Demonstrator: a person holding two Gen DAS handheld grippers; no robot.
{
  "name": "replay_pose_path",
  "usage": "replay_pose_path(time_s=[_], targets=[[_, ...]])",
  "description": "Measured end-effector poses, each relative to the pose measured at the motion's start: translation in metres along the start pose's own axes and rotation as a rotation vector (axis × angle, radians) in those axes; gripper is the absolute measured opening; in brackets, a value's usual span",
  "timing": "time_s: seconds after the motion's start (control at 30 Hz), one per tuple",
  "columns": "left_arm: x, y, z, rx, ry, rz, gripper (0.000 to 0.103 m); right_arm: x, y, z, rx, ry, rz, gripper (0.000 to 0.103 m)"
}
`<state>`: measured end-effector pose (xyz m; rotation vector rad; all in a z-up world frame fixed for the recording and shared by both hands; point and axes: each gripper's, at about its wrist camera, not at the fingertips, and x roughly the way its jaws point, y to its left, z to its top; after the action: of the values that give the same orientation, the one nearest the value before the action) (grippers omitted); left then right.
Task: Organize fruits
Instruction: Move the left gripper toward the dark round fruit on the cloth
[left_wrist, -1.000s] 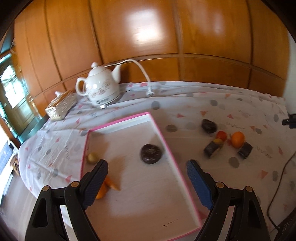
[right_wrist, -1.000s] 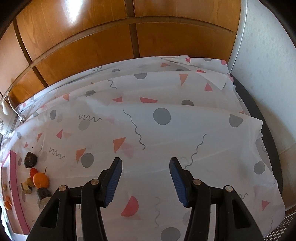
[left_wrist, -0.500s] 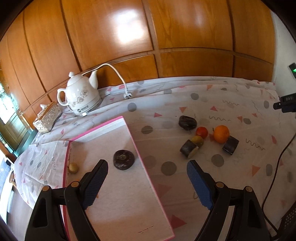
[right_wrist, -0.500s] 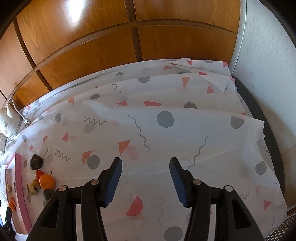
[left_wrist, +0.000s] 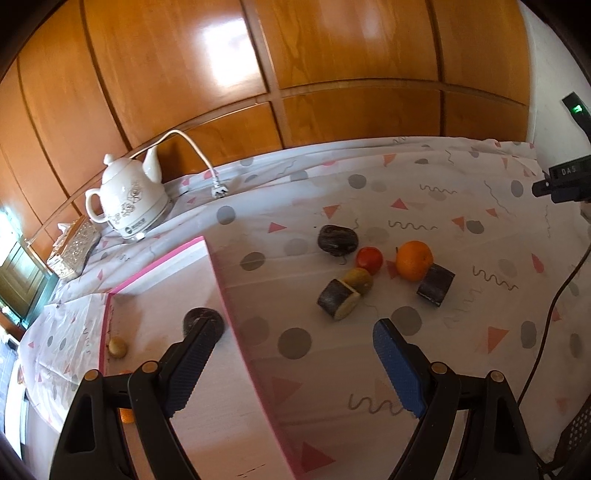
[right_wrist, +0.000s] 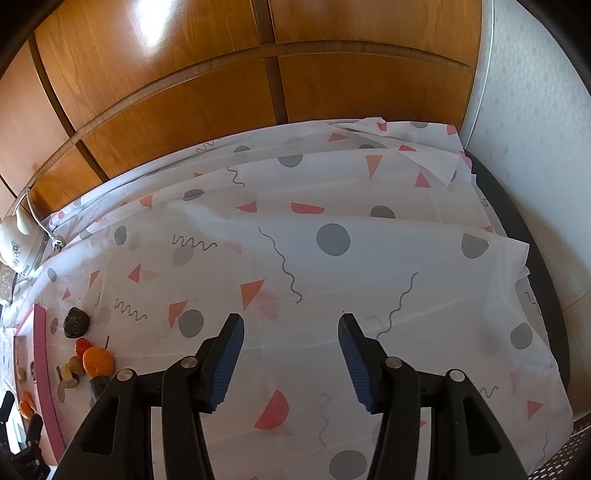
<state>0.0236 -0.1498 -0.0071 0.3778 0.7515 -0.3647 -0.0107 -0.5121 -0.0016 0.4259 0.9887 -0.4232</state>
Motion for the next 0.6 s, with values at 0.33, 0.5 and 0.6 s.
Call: replay_pose_path(time_s=[0.33, 0.5, 0.6], targets=[[0.020, -0.011, 0.008, -0.010, 0.052, -0.065, 0.087, 0.000, -0.004, 0.001, 0.016, 0.000, -0.018, 0.054], [0.039, 0.009, 0.014, -0.142, 0.114, -0.138, 0.084, 0.002, -0.007, 0.001, 0.027, 0.004, -0.021, 0.054], [0.048, 0.025, 0.018, -0.212, 0.133, -0.160, 0.079, 0.002, -0.007, 0.001, 0.029, 0.003, -0.019, 0.054]])
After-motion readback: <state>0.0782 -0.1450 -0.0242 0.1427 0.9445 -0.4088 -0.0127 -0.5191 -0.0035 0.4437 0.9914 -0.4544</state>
